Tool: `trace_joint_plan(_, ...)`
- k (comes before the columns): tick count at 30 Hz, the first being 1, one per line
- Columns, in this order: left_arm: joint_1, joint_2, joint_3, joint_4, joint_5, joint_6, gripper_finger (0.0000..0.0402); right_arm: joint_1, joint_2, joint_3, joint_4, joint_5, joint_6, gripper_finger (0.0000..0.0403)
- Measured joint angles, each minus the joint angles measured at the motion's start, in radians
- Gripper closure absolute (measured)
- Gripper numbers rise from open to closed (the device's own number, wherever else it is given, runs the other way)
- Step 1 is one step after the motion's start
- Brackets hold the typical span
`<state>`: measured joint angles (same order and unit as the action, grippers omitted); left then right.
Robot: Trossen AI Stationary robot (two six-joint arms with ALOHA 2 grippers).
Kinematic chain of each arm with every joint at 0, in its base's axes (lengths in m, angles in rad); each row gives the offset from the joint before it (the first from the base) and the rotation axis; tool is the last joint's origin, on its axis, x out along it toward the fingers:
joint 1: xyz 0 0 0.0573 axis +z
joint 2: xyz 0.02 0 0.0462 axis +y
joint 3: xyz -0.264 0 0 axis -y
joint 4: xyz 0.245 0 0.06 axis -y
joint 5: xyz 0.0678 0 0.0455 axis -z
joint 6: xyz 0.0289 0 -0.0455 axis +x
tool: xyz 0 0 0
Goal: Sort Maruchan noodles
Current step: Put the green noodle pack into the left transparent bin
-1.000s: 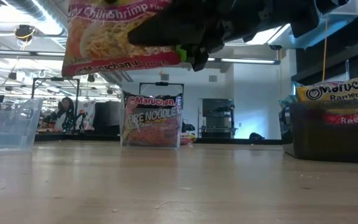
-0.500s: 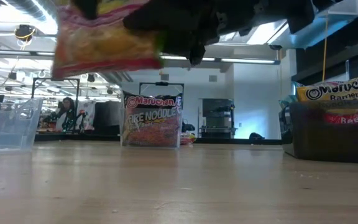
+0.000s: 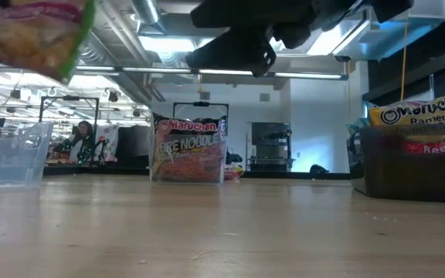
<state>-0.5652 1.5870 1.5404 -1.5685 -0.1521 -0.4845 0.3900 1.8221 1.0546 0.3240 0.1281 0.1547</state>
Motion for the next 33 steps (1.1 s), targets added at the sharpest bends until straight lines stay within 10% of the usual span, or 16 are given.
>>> trace_joint_plan(20,0.038,-0.341,-0.412,-0.003,0.027,-0.195,0.0281,0.002,0.0,-0.001,-0.021,0.012,0.016,0.012)
trace_joint_plan(33,0.168,-0.295,-0.592,0.31,-0.001,-0.002,0.028,0.002,0.0,-0.001,-0.022,0.014,0.014,0.012)
